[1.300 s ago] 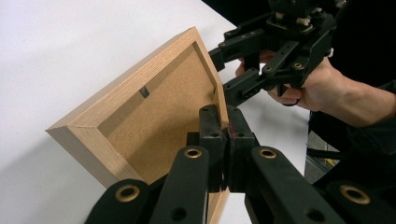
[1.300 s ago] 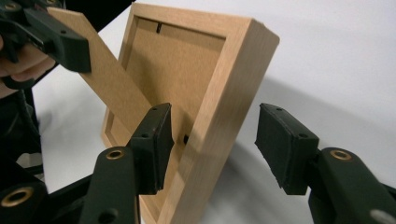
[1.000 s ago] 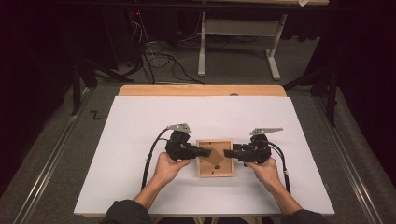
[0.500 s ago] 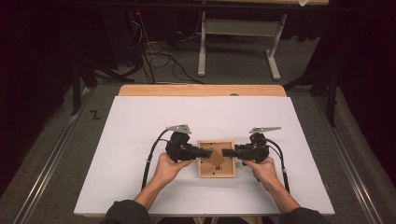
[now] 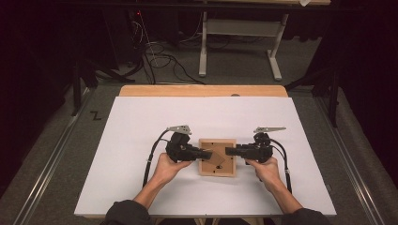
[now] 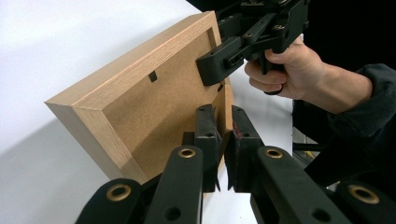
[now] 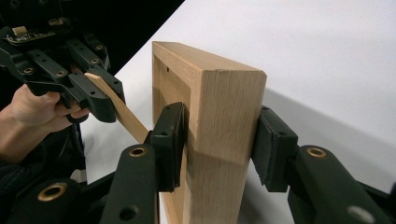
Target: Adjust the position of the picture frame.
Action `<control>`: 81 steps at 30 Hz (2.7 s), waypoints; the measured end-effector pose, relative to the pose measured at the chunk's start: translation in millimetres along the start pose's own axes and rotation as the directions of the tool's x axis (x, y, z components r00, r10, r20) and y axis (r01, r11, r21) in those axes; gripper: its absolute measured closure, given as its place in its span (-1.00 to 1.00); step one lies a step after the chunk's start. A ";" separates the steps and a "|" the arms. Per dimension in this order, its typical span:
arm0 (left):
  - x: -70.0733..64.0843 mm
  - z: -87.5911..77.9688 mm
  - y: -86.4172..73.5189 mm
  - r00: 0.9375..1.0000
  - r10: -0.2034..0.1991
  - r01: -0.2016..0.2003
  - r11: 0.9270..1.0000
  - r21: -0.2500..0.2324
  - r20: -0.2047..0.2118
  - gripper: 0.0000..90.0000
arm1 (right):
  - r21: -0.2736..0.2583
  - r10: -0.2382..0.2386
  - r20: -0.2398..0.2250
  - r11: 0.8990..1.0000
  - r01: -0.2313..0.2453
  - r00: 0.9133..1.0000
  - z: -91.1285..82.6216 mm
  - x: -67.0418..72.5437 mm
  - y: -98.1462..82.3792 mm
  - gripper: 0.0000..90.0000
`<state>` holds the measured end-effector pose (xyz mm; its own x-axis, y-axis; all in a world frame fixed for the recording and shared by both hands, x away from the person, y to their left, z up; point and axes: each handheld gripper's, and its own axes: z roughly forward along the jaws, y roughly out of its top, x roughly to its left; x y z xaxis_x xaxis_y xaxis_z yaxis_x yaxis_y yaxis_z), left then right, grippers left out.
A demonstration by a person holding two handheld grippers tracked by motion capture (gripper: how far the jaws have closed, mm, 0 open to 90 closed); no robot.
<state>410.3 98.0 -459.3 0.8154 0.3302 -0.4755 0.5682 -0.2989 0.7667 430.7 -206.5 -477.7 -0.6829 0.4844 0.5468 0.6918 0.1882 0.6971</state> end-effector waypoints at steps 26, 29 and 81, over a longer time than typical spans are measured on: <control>-1.3 -11.4 -0.4 0.984 0.038 -0.036 0.999 0.019 -0.174 0.35 | 0.000 -0.125 0.076 0.992 0.125 0.989 -8.6 22.7 15.5 0.38; -1.9 -10.8 -0.7 0.980 0.047 -0.042 0.999 0.028 -0.193 0.33 | 0.009 -0.143 0.093 0.990 0.142 0.985 -9.8 26.5 17.7 0.38; -13.3 -18.1 -1.1 0.962 0.094 -0.087 0.995 0.039 -0.256 0.26 | 0.184 -0.386 0.306 0.921 0.343 0.870 -5.8 73.6 45.6 0.39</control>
<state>396.8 110.1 -446.0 0.8094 0.5189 -0.2749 0.4992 -0.3614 0.7875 410.6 -167.2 -403.0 -0.7893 0.6105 0.0652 0.4458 0.4969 0.7446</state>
